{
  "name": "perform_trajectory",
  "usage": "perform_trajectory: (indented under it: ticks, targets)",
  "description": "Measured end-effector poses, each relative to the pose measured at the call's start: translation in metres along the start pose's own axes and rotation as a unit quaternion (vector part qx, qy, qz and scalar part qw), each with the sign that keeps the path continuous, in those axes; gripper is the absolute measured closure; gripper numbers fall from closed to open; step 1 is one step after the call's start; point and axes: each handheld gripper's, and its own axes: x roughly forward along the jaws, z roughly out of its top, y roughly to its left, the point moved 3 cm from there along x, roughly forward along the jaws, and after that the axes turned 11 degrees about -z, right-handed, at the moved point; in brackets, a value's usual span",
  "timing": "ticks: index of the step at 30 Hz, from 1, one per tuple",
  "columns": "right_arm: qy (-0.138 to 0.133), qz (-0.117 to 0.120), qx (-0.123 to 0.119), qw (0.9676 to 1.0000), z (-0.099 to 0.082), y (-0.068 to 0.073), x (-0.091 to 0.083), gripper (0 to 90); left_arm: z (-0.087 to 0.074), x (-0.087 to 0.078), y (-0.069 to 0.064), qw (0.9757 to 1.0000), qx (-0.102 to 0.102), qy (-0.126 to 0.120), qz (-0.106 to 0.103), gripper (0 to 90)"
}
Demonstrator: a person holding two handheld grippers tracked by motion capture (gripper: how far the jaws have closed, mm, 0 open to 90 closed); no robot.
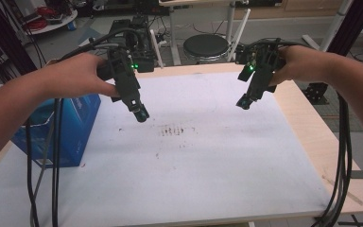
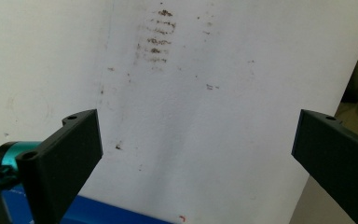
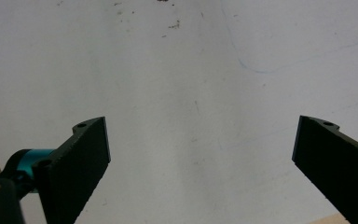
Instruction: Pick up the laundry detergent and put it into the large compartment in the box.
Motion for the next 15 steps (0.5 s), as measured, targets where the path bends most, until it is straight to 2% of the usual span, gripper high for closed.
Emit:
perform_trajectory:
  ticks: [15]
  targets:
    - [0.002,0.001,-0.001,1.0,-0.0001,0.0007,0.0009,3.1,-0.0019,0.0,0.0014,1.0,-0.002,0.0,0.002,1.6]
